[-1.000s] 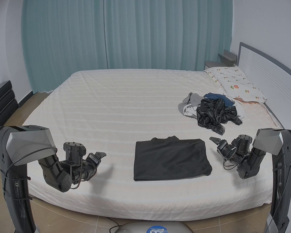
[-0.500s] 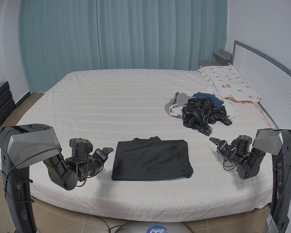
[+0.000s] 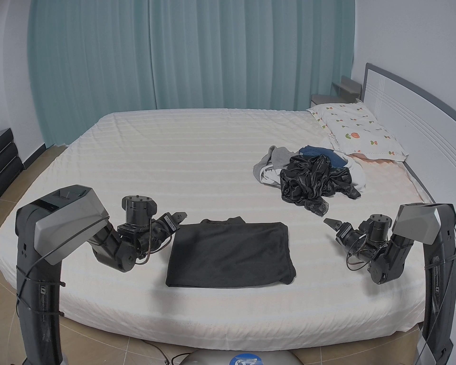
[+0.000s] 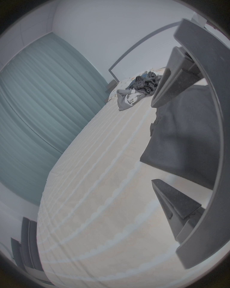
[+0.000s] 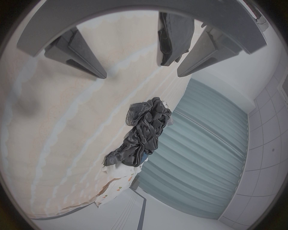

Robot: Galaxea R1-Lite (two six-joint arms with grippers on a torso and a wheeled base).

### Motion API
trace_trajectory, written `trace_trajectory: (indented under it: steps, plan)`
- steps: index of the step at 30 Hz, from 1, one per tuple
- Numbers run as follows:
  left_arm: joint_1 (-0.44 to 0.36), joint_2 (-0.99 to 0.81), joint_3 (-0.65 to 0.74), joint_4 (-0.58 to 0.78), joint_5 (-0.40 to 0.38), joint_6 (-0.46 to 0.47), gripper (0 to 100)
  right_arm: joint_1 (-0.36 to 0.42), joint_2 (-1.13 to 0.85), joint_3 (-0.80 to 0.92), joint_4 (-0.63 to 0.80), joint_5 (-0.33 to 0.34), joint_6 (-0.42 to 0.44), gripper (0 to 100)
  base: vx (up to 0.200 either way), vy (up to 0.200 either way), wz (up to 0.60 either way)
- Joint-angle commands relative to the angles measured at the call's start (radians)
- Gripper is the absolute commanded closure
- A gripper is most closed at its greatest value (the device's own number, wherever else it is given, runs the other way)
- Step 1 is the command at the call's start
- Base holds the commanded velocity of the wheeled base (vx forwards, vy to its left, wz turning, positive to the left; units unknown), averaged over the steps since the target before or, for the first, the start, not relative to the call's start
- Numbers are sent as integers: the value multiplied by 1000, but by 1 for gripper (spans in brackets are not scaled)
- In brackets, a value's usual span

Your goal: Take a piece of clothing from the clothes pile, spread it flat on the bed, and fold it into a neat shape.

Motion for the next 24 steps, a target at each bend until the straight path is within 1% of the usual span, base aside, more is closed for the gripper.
trace_trajectory:
  steps: [1, 11, 15, 16, 24]
  plan:
    - [3, 154, -142, 48, 28, 28, 0, 13, 12, 0, -1, 0, -1, 0, 0, 0, 0]
    - [3, 190, -206, 57, 22, 17, 0, 13, 13, -6, -1, 0, -1, 0, 0, 0, 0]
    - [-1, 193, -226, 59, 21, -4, 0, 13, 18, -9, -1, 0, -1, 0, 0, 0, 0]
    - [-1, 195, -231, 59, 21, -6, 100, 13, 18, -9, -1, 0, -1, 0, 0, 0, 0]
    - [3, 198, -235, 56, 25, -10, 100, 13, 20, -11, -1, 0, -1, 0, 0, 0, 0]
